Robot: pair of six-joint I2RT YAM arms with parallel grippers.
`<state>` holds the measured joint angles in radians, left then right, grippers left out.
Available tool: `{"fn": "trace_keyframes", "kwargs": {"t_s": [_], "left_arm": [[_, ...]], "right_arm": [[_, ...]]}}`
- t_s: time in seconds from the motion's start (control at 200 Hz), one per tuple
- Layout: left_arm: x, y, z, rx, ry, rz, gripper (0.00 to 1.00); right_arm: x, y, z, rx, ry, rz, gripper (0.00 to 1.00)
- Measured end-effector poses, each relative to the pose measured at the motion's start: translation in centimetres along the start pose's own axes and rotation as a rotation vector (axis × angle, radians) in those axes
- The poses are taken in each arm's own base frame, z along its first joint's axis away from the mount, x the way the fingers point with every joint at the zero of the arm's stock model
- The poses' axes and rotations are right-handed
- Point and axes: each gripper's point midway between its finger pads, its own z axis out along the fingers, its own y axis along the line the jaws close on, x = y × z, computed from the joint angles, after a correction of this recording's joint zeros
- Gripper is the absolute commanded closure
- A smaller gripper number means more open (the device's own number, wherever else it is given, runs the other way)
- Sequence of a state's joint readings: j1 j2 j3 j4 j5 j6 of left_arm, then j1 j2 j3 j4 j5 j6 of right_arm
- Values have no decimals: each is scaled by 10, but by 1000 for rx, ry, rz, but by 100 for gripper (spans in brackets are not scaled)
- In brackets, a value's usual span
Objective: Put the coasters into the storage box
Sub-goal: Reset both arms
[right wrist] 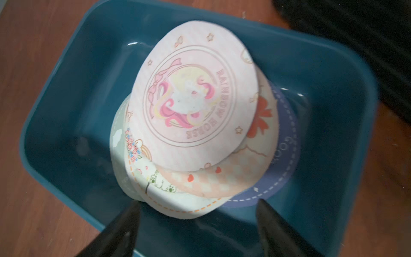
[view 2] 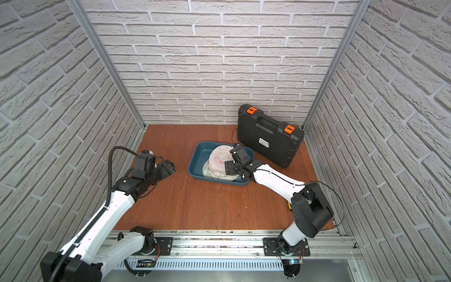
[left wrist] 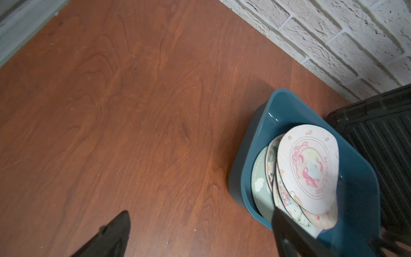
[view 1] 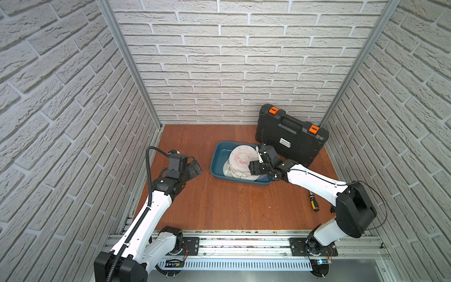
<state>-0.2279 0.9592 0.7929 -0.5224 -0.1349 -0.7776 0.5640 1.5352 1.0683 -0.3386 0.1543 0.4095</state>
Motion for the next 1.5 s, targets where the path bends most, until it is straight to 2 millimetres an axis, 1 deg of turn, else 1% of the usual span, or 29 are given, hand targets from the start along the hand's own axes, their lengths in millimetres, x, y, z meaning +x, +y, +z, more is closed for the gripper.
{"fn": "trace_keyframes", "kwargs": {"t_s": [0.155, 0.225, 0.265, 0.34, 0.44, 0.47, 0.53, 0.64, 0.75, 0.845, 0.94, 1.02, 1.13, 1.195, 1.275, 1.41, 1.45, 1.5], "left_arm": [[0, 29, 3, -102, -48, 7, 2], [-1, 43, 5, -155, -72, 19, 2], [-3, 50, 6, -187, -89, 33, 2], [-7, 64, 7, -251, -123, 67, 2], [-13, 78, 10, -313, -170, 108, 2], [-14, 82, 11, -328, -183, 119, 2], [-15, 90, 15, -352, -208, 139, 2], [-11, 101, 25, -380, -249, 177, 2], [-6, 110, 32, -406, -256, 218, 2], [-17, 110, 34, -416, -301, 239, 2], [-27, 108, 35, -414, -354, 251, 2], [-27, 111, 40, -419, -377, 264, 2], [-18, 120, 50, -435, -375, 284, 2], [-12, 124, 56, -439, -378, 298, 2], [-7, 126, 61, -443, -377, 320, 2], [-17, 121, 62, -421, -436, 335, 2], [-20, 119, 62, -411, -456, 339, 2], [-22, 117, 62, -399, -478, 343, 2]], "right_arm": [[-6, -35, -22, 125, -58, -68, 0], [-10, -58, -28, 183, -73, -80, 0], [-12, -75, -30, 221, -77, -73, 0], [-13, -108, -31, 281, -74, -46, 0], [-5, -149, -28, 358, -49, -11, 0], [-1, -160, -26, 383, -40, -4, 0], [5, -173, -20, 414, -34, -4, 0], [16, -185, -6, 459, -33, -41, 0], [20, -196, 7, 478, -57, -59, 0], [15, -209, 15, 472, -117, -34, 0], [14, -216, 19, 454, -164, -25, 0], [16, -213, 23, 420, -192, -34, 0], [17, -206, 26, 378, -227, -50, 0], [19, -203, 25, 359, -263, -55, 0], [28, -203, 20, 350, -312, -48, 0], [44, -210, 18, 349, -352, -26, 0], [44, -211, 17, 347, -361, -23, 0], [40, -211, 16, 345, -382, -18, 0]]}}
